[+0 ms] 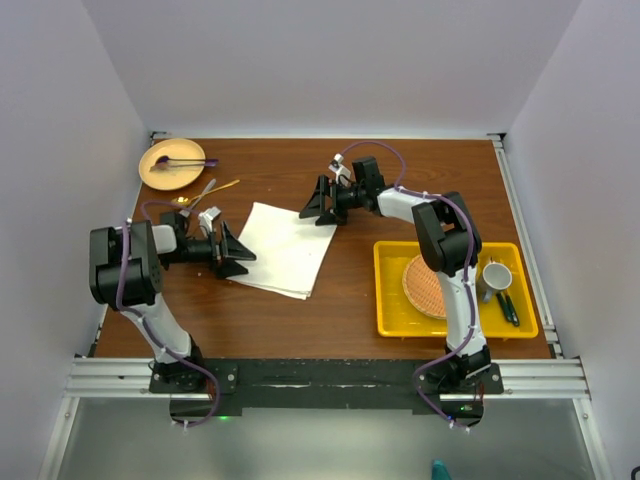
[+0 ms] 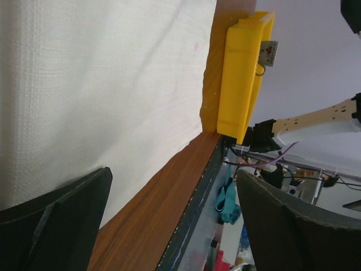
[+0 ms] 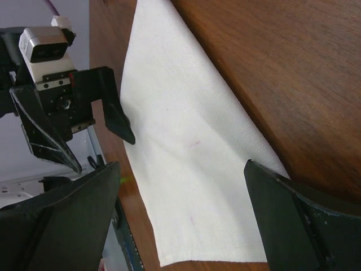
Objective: Fold the napkin into a case and place the utensils inside
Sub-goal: Smooth out the square-folded napkin at the center of the board.
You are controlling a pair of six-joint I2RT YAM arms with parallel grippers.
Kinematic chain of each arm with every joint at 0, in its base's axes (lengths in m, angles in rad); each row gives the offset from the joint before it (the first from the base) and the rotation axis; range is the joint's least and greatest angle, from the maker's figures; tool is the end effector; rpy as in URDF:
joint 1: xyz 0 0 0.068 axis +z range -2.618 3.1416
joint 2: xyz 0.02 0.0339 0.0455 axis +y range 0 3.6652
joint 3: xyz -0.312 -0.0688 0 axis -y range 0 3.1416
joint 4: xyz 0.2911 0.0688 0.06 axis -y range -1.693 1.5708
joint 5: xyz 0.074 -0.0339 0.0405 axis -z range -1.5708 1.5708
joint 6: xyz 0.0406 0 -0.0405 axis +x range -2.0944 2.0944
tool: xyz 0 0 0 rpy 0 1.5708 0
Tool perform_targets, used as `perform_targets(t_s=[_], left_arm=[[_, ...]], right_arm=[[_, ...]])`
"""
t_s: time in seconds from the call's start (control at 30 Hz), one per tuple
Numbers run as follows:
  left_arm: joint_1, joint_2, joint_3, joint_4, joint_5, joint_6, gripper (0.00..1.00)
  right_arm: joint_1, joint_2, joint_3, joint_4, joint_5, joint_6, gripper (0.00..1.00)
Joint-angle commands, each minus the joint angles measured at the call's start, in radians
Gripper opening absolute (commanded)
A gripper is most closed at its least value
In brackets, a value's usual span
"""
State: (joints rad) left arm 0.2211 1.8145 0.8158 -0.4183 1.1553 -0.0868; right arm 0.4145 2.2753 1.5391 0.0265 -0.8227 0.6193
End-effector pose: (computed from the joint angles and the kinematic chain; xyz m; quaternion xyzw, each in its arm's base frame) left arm 0.3176 0.0333 0.1147 -0.0866 0.8318 -0.5389 0.1007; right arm 0.4962 0.2508 0.1340 -0.0809 0.8456 0.5049 0.1530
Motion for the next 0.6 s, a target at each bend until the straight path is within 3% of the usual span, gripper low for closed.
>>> perform_targets(t_s=[0.0,0.13,0.3,0.4,0.53,0.57], left_arm=[[0.038,0.048,0.042,-0.013,-0.12,0.074,1.0],[0.032,-0.102,0.14,-0.068,-0.115,0.206,1.0],[0.006,-0.314,0.217,-0.129,-0.235,0.422,1.0],[-0.104,-0.439,0.169,-0.129,-0.308,0.606,0.86],[-0.29,-0.572,0.054,-0.146,-0.33,0.829,0.43],[-0.328,-0.59,0.033,-0.151,-0.336,0.895,0.39]], right_arm=[[-0.014,0.023,-0.043,-0.172,0.12,-0.079,0.98],[0.009,-0.036,-0.095,-0.195,0.093,-0.115,0.98],[0.047,-0.174,-0.195,-0.244,0.043,-0.157,0.98],[0.05,-0.233,-0.198,-0.328,0.037,-0.223,0.97],[0.047,-0.228,-0.084,-0.538,0.01,-0.367,0.93],[0.046,-0.218,-0.016,-0.613,0.011,-0.397,0.91]])
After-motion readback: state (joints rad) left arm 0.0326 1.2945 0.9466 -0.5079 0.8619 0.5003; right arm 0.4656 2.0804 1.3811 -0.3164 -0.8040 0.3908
